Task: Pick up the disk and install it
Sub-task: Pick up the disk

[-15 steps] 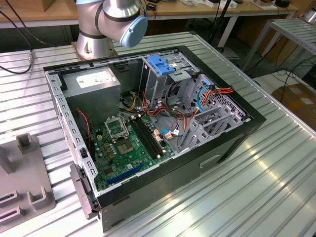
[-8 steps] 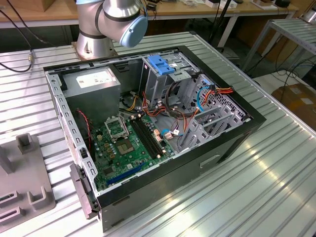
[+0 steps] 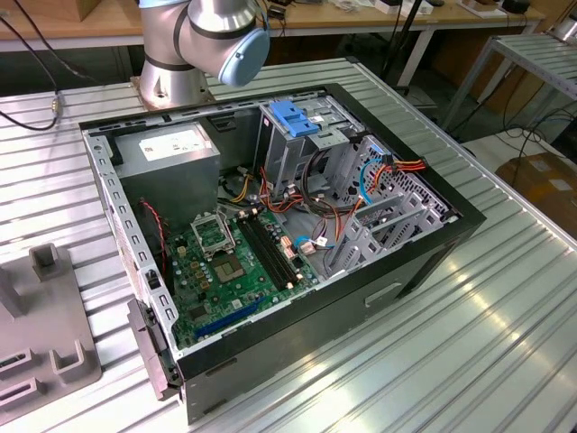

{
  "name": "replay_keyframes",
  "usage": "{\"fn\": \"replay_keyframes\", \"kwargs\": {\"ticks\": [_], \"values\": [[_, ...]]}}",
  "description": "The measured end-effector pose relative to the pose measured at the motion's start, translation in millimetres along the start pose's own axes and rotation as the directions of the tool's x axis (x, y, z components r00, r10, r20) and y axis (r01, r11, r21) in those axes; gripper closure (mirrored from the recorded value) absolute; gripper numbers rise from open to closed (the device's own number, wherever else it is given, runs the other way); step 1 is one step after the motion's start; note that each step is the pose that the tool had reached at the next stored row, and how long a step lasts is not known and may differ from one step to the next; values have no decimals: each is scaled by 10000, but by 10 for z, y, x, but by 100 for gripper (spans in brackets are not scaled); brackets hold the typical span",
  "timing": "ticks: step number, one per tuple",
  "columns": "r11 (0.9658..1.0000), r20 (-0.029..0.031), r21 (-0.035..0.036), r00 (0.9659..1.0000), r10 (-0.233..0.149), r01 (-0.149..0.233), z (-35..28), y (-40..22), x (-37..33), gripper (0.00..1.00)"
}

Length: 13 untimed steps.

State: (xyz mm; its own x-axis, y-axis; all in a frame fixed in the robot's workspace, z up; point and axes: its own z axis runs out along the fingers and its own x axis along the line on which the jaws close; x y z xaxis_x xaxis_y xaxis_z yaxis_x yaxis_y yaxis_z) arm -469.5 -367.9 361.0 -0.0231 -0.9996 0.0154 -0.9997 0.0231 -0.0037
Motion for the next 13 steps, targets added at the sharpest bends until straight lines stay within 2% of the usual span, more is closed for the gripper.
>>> {"fn": "replay_keyframes", "kwargs": {"ticks": [13], "values": [[10000, 0, 1, 10000, 0, 0, -114, -1, 2, 63]]}}
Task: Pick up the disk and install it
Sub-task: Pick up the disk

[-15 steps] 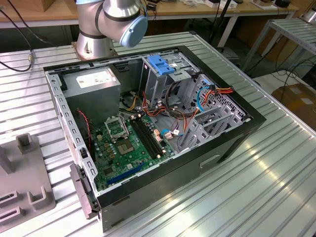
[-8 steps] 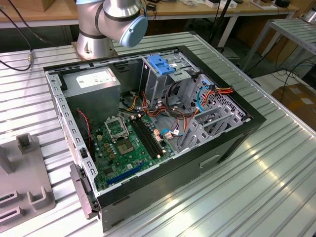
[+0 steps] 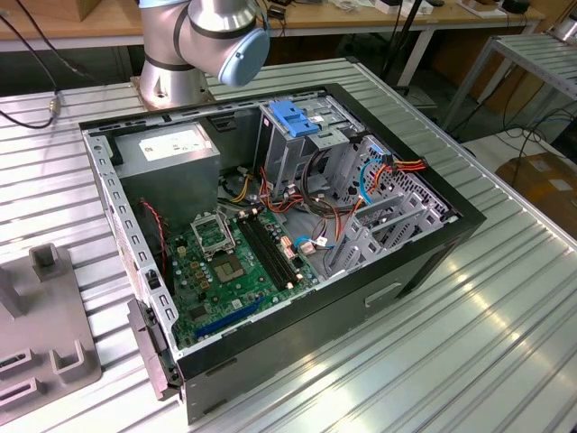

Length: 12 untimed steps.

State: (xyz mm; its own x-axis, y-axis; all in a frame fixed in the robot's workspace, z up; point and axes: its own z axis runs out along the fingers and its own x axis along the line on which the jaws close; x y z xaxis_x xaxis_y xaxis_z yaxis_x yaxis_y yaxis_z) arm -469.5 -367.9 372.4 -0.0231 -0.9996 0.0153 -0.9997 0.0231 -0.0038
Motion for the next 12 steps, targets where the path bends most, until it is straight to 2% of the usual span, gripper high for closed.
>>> {"fn": "replay_keyframes", "kwargs": {"ticks": [12], "values": [[10000, 0, -1, 10000, 0, 0, -146, -1, 2, 63]]}}
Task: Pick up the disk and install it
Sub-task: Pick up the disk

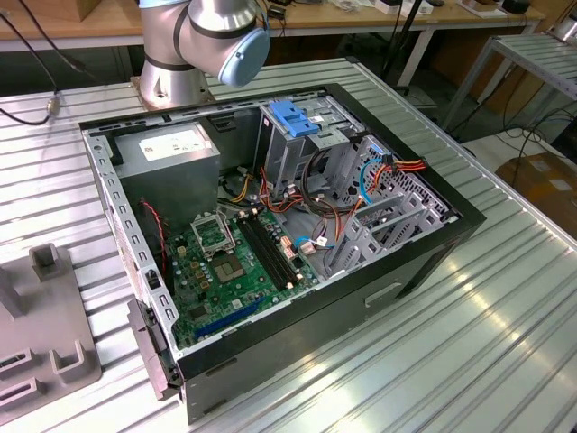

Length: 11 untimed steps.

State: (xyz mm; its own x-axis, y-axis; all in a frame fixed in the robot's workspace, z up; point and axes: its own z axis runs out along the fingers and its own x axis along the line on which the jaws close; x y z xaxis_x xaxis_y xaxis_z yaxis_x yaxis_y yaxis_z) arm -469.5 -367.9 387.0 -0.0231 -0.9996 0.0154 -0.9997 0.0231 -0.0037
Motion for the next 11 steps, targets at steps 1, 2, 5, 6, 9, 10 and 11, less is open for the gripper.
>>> {"fn": "replay_keyframes", "kwargs": {"ticks": [1, 2, 5, 6, 9, 10, 11], "values": [[10000, 0, 0, 10000, 0, 0, -9, 0, 0, 63], [10000, 0, 0, 10000, 0, 0, -25, 0, 0, 63], [10000, 0, -1, 10000, 0, 0, -62, 0, 1, 63], [10000, 0, 0, 10000, 0, 0, -70, 0, 1, 63], [10000, 0, 1, 10000, 0, 0, -101, -1, 2, 63], [10000, 1, 1, 10000, 0, 0, -111, 0, 2, 63], [10000, 1, 2, 10000, 0, 0, -117, 0, 2, 63]]}}
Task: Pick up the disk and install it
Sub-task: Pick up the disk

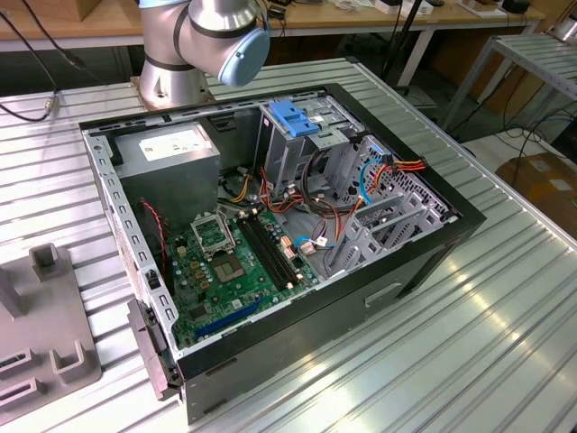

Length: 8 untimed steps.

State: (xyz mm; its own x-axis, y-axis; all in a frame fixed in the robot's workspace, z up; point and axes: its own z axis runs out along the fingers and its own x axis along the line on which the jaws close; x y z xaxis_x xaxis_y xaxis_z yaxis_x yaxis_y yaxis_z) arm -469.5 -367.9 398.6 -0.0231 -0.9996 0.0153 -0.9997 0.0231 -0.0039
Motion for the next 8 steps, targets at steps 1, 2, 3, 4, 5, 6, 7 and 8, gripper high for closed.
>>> {"fn": "replay_keyframes", "kwargs": {"ticks": [1, 2, 3, 4, 5, 6, 7, 8], "values": [[10000, -1, -1, 10000, 1, -1, -8, 0, 0, 63], [10000, -1, -1, 10000, 0, 0, -16, 0, 0, 63], [10000, -1, -2, 10000, 0, 0, -28, -1, 0, 63], [10000, -1, -2, 10000, 0, 0, -40, 0, 0, 63], [10000, -1, -1, 10000, 0, 0, -50, 0, 1, 63], [10000, 0, -1, 10000, 0, 0, -62, 0, 1, 63], [10000, -1, -2, 10000, 0, 0, -74, 0, 1, 63], [10000, -1, -1, 10000, 0, 0, -85, -1, 1, 63]]}}
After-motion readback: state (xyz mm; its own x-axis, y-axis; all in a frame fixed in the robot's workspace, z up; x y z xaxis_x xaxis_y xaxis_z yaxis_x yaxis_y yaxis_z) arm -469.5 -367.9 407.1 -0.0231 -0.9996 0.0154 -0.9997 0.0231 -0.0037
